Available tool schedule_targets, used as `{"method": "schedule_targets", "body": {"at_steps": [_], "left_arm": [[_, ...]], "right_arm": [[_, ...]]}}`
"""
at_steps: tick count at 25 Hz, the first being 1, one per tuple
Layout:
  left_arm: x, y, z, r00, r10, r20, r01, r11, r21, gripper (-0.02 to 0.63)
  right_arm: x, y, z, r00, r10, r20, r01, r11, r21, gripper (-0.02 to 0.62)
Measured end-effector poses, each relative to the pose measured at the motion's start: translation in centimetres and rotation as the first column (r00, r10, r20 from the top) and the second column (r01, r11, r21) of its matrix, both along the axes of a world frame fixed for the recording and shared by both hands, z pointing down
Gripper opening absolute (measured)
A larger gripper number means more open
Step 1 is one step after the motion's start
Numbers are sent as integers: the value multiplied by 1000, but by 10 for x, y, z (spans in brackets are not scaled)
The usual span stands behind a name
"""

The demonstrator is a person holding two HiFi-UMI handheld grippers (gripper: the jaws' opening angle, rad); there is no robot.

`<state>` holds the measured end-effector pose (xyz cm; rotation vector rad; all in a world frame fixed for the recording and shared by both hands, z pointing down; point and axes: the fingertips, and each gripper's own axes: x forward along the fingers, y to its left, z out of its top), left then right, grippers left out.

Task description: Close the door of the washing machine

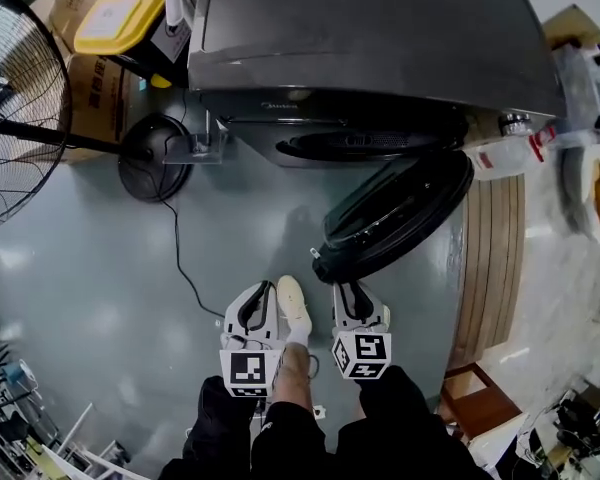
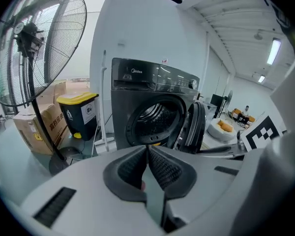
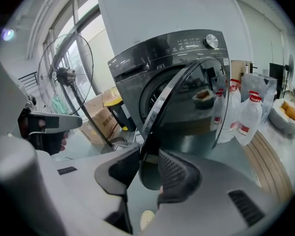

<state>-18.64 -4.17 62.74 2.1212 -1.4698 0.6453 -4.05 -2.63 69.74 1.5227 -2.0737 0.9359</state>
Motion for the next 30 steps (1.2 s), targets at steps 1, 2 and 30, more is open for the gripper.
{"method": "schedule_targets", "body": {"at_steps": [1, 2, 30], "left_arm": [[-4, -3, 0, 1000, 2, -1, -2, 1000, -2, 34], [-8, -6, 1, 1000, 4, -2, -4, 1000, -4, 34], [-86, -77, 9, 999, 54, -7, -54, 998, 23, 34]], "right_arm": [[-4, -5, 0, 1000, 7, 0, -7, 1000, 0, 135], [-8, -9, -1, 1000, 14, 1, -14, 1000, -1, 135], [-76, -102, -2, 993, 12, -116, -2, 997, 82, 135]]}}
